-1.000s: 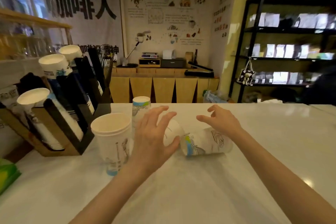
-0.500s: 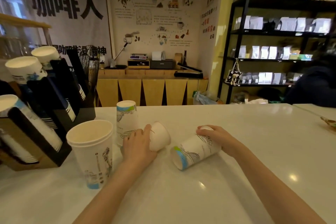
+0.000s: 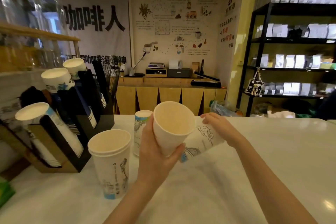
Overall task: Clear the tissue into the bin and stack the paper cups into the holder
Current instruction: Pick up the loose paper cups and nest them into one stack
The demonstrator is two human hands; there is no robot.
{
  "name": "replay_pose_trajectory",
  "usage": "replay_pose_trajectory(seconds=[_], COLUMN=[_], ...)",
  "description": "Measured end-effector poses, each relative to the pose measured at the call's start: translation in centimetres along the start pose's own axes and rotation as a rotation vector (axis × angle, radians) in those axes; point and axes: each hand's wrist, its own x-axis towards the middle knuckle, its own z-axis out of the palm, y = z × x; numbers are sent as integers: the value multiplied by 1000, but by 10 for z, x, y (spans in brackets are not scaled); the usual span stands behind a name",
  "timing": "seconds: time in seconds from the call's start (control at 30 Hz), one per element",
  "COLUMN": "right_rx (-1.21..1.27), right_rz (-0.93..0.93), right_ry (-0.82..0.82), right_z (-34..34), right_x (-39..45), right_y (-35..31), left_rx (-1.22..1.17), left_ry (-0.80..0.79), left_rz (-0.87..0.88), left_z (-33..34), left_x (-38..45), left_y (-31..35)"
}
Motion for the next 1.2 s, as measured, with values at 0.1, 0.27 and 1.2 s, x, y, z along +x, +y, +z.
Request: replay_pose_trajectory(seconds=[0.1, 0.27, 1.2], right_rx=[47, 224, -402], right_rz=[-130, -362, -960], right_ry=[39, 178, -217], right_z=[6, 15, 147], right_x=[3, -3, -57], right_y=[-28, -77, -167], left_rx=[-73, -134, -183], left_ry=[174, 327, -69], left_rz=[36, 59, -519], left_z=[-27, -89, -121], left_x=[18, 52, -1], left_y=[22, 32, -40])
